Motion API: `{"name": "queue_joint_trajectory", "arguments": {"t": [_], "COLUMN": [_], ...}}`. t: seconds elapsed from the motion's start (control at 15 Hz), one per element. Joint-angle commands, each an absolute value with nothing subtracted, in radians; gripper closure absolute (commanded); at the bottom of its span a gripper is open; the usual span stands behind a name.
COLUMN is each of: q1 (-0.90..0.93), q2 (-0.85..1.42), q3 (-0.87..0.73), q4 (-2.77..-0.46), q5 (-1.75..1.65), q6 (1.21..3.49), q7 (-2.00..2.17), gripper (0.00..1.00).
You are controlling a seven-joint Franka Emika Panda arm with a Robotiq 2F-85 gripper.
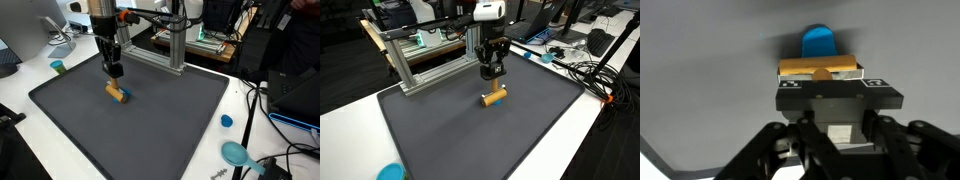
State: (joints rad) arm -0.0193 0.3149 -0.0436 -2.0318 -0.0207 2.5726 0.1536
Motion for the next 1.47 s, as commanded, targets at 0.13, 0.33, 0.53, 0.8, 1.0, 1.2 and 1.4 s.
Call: {"name": "queue_joint_trajectory", "arguments": {"t": [0.13,0.33,0.53,0.8,1.0,1.2,1.4], "q1": [-0.016,-0.023,-0.024,-0.057,-0.034,-0.027,-0.035], "q2": [0.379,0.378,0.393,0.244,0.130,0.099,0.105], "q3": [-0.046,-0.035,-0.032,0.025,0.005,-0.021,-0.022], "q4": [-2.015,-2.017,-2.014,-2.063,-2.051,-2.015,-2.048], "q5": [-0.012,0.024,0.037,0.123,0.069,0.021,0.060], "q6": [2.647,2.723,2.770,2.871,2.667,2.484,2.497], "q7": [0.150,0.146,0.144,0.088,0.052,0.075,0.074], "gripper": [0.79,0.79,0.79,0.79,0.79,0.79,0.79]}}
